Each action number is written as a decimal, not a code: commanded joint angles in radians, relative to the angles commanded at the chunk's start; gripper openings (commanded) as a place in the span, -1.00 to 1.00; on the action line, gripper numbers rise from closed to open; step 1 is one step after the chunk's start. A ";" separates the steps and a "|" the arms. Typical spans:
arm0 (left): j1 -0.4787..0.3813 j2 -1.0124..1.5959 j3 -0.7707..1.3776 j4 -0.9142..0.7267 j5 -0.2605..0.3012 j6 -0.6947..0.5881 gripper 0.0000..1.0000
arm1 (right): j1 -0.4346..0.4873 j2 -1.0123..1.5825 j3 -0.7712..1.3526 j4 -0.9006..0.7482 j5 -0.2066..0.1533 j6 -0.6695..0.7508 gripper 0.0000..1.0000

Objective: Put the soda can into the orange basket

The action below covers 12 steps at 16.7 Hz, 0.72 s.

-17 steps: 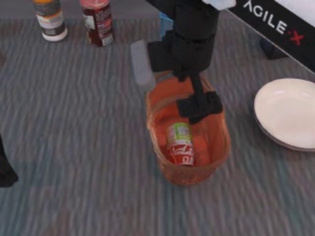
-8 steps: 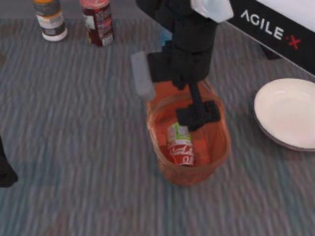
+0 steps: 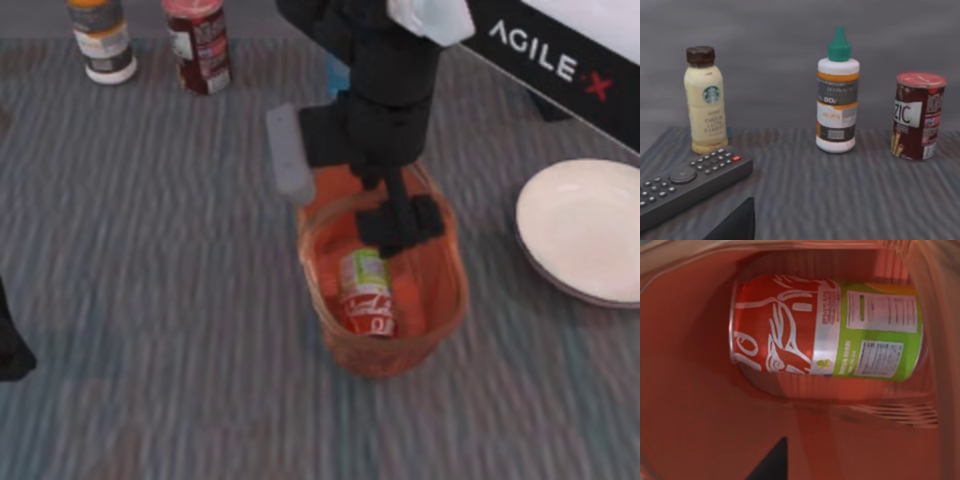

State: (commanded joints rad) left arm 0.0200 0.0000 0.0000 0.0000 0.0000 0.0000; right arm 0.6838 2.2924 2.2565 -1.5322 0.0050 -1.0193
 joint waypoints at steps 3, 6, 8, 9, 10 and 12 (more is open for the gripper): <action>0.000 0.000 0.000 0.000 0.000 0.000 1.00 | 0.000 0.000 0.000 0.000 0.000 0.000 -0.21; 0.000 0.000 0.000 0.000 0.000 0.000 1.00 | 0.000 0.000 0.000 0.000 0.000 0.000 -0.66; 0.000 0.000 0.000 0.000 0.000 0.000 1.00 | 0.000 0.000 0.000 0.000 0.000 0.000 -0.96; 0.000 0.000 0.000 0.000 0.000 0.000 1.00 | 0.000 0.000 0.000 0.000 0.000 0.000 -1.00; 0.000 0.000 0.000 0.000 0.000 0.000 1.00 | 0.000 0.000 0.000 0.000 0.000 0.000 -1.00; 0.000 0.000 0.000 0.000 0.000 0.000 1.00 | 0.000 0.000 0.000 0.000 0.000 0.000 -1.00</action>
